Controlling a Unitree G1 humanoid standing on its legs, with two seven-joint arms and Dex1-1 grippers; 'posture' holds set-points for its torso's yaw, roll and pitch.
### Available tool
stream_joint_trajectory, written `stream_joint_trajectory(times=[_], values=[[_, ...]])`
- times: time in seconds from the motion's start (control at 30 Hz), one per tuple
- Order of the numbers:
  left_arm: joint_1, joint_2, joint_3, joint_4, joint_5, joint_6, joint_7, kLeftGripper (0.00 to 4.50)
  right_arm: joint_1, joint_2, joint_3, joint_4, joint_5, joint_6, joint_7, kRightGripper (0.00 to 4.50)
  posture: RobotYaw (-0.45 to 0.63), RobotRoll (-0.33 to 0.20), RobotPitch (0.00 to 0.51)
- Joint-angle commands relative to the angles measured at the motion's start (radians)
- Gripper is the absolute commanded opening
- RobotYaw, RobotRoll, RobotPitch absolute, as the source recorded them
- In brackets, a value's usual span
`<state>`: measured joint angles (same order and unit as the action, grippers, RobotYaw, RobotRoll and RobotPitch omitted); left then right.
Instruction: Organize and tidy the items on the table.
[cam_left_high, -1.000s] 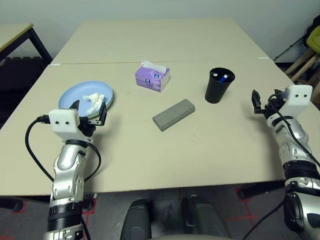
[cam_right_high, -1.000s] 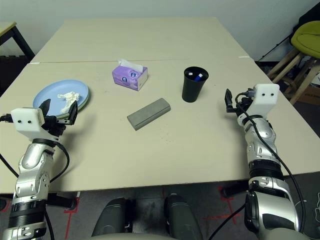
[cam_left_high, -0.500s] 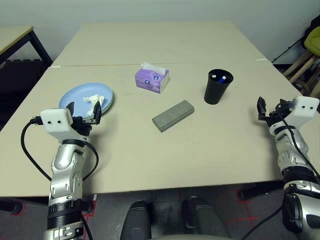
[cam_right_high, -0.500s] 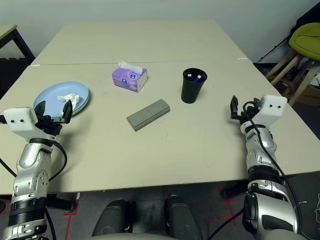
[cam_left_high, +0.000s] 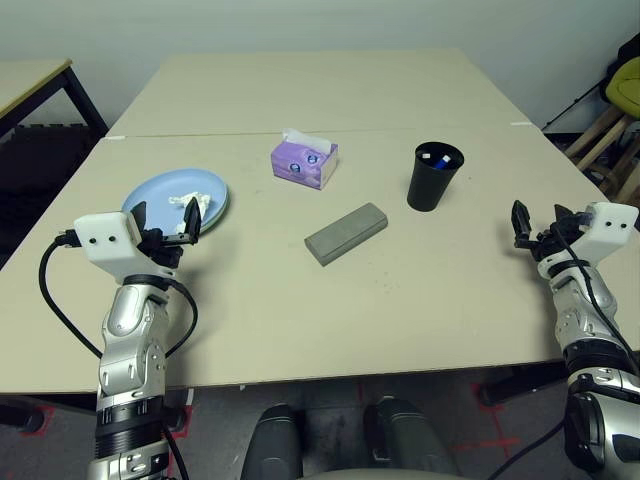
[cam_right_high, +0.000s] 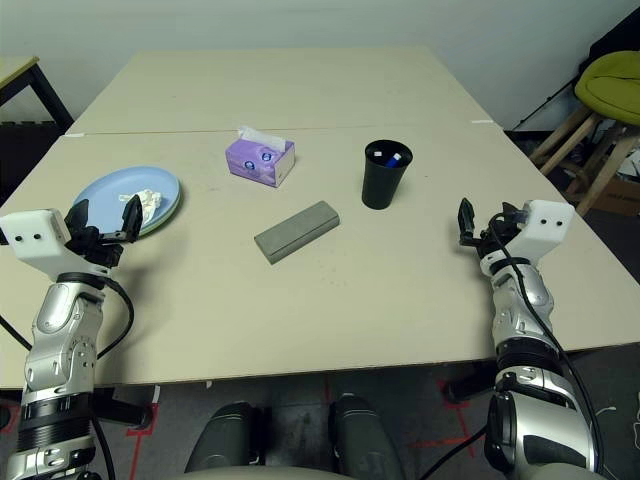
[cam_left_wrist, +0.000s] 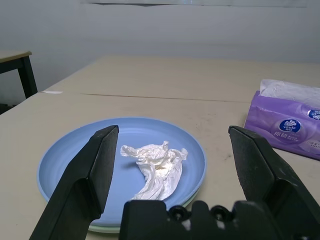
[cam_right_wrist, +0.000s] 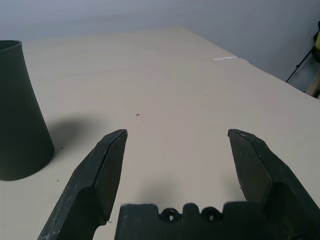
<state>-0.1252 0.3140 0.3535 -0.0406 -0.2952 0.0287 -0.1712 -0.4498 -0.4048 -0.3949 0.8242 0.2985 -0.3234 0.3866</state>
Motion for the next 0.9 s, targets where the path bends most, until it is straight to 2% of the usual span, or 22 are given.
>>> stream_joint_trajectory(times=[0.03, 0.9], values=[[-0.001, 0.007, 0.002, -0.026, -0.010, 0.019, -0.010, 4.50, 0.015, -0.003, -0.001, 0.009, 0.002, -0.007, 0.008, 4.42, 0.06, 0.000, 0.040], [0.034, 0.021, 0.012, 0.019, -0.011, -0.003, -0.110, 4.50, 0.019, -0.001, 0.012, 0.011, -0.005, -0.014, 0.039, 4.42, 0.06, 0.000, 0.047]])
